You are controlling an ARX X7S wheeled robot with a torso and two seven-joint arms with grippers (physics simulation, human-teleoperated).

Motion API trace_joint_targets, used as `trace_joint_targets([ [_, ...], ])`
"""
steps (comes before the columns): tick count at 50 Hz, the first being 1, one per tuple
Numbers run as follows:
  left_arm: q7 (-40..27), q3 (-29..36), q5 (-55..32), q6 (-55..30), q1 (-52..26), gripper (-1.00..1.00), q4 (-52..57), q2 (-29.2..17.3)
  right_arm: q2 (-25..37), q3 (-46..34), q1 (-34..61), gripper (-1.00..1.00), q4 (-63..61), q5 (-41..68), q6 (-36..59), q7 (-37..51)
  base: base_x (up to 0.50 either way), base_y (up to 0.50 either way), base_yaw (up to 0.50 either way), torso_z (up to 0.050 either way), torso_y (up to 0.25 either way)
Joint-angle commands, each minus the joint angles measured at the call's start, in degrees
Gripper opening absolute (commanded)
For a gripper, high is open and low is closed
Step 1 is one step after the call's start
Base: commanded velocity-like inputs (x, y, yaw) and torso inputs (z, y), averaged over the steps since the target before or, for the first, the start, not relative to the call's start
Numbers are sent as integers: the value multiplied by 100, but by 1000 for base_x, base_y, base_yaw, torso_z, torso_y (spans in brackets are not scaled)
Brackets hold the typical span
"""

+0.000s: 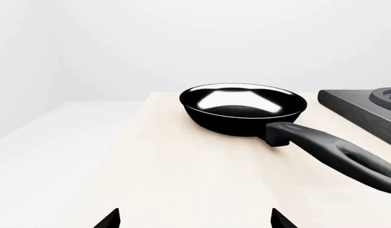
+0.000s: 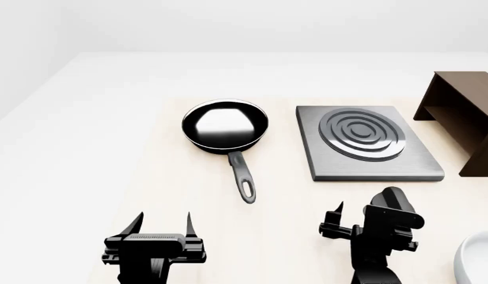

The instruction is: Turn on the stove.

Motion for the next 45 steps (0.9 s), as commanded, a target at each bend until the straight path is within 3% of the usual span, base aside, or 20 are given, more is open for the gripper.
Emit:
trace_joint_targets([
  [1,-23,31,-27,6,-9,100,-8,-21,31,35,145,100,322,6,-94,24,0,0,0,0,0],
  [45,-114,134,-115,40,-44,100,-44,-96,207,301,418,100,798,265,-231,63,0,0,0,0,0],
])
